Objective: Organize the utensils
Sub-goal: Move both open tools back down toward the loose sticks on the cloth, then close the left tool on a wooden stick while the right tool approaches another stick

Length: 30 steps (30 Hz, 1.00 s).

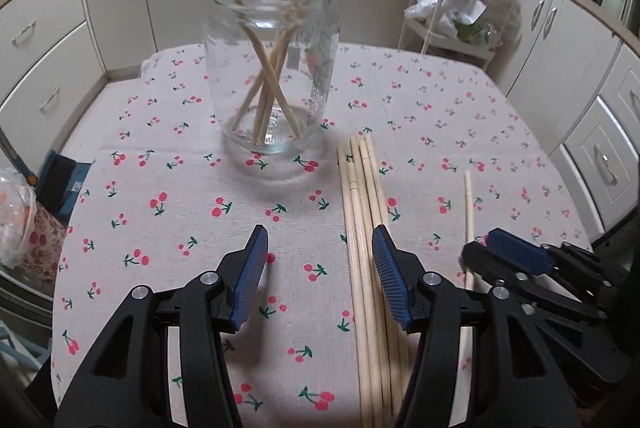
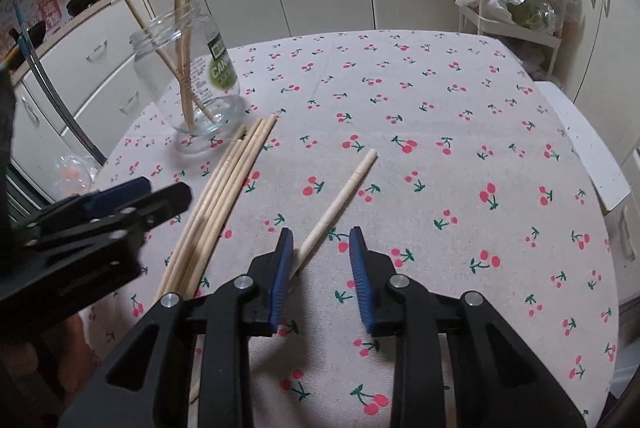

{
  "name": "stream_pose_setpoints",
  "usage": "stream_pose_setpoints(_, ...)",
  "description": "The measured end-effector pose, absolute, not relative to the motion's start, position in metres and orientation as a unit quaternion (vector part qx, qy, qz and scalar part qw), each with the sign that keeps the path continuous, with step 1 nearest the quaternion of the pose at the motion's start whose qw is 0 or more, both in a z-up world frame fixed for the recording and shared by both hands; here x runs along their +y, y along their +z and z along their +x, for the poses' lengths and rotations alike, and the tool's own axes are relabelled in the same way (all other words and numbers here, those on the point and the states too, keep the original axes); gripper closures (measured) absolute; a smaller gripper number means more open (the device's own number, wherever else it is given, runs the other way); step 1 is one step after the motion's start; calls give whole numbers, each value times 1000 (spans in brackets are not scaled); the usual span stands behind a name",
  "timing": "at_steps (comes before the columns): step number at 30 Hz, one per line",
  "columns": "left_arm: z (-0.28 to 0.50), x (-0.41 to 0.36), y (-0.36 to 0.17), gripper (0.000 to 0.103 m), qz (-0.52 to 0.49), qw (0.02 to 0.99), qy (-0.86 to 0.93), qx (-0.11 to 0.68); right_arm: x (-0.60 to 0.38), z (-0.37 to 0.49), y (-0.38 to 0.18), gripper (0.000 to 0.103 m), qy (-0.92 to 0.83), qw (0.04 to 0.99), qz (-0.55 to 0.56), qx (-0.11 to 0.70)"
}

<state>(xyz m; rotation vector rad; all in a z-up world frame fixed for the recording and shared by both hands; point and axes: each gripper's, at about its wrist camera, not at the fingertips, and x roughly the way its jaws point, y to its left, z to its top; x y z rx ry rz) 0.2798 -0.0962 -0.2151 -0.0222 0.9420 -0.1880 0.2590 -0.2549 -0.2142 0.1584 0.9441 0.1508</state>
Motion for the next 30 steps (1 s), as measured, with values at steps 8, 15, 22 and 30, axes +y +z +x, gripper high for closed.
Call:
stream_pose_setpoints(8,288,-98,-224,54,-10,882,-62,467,-262,257,-215,73,86,882,102,452)
stream_pose_setpoints(15,285,-91,-218,55,-36,885,-61,460,-259,259,-215,73,88,883,91,452)
stream_pose_setpoints(22,292,-85,-222,67,-39,881,-36,471,-244,265,-216,73,100,883,58,455)
stream_pose_setpoints(30,286,-90,-223,93,2,879,-37,476,-233,261,-216,85,123,879,22,459)
